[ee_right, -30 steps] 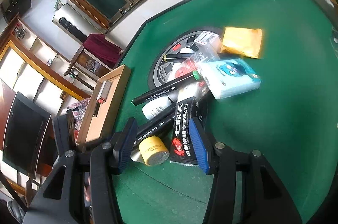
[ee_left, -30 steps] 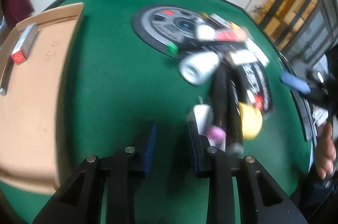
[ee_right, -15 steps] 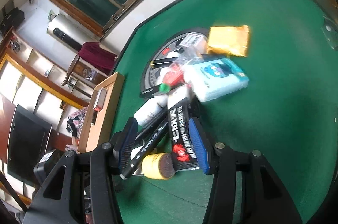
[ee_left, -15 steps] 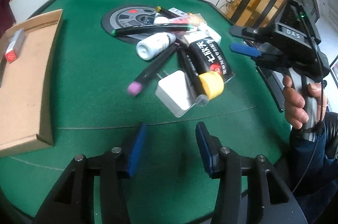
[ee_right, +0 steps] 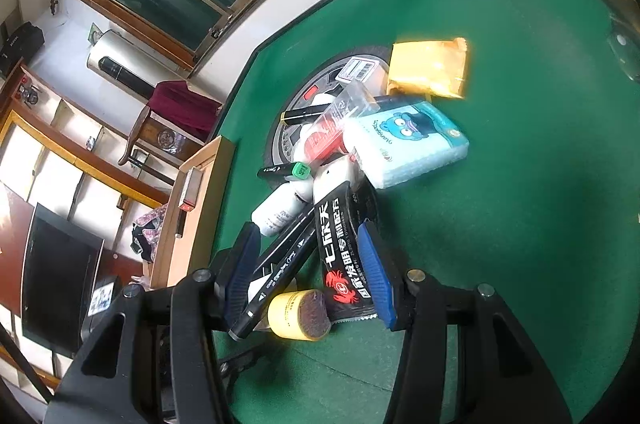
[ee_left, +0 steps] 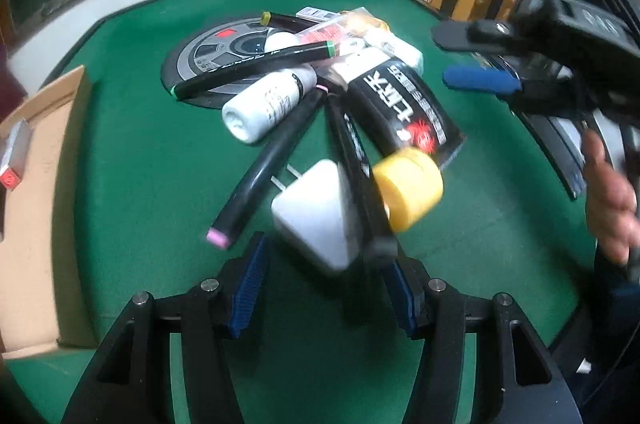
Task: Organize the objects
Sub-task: 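Lower the left gripper toward the white square block and markers while the right approaches the yellow tape roll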
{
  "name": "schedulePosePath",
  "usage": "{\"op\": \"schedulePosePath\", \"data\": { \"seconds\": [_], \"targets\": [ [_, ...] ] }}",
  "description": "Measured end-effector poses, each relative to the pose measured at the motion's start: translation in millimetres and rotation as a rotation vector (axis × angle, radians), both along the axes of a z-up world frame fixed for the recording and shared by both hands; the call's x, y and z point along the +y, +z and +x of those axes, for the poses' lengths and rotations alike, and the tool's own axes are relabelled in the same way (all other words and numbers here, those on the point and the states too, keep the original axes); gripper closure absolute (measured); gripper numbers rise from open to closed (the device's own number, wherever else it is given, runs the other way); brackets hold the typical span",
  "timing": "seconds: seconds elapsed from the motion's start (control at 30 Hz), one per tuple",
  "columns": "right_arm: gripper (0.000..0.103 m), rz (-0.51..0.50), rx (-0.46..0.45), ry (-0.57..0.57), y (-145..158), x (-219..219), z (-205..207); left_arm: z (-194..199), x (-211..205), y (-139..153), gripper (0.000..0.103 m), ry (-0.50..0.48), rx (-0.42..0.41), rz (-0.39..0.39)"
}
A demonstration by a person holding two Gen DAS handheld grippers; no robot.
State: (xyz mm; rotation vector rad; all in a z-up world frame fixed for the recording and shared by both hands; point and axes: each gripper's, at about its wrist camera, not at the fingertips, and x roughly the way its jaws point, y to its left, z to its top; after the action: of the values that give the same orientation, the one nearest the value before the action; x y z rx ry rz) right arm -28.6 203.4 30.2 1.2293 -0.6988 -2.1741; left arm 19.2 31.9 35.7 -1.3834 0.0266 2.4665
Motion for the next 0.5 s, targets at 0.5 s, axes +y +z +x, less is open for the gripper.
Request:
{"op": "schedulePosePath", "data": {
  "seconds": [0.5],
  "targets": [
    [0.053, -0.001, -0.022, 0.022, -5, -4, 0, -38, 9, -9, 0.040, 0.172, -0.024, -0.031]
  ]
}}
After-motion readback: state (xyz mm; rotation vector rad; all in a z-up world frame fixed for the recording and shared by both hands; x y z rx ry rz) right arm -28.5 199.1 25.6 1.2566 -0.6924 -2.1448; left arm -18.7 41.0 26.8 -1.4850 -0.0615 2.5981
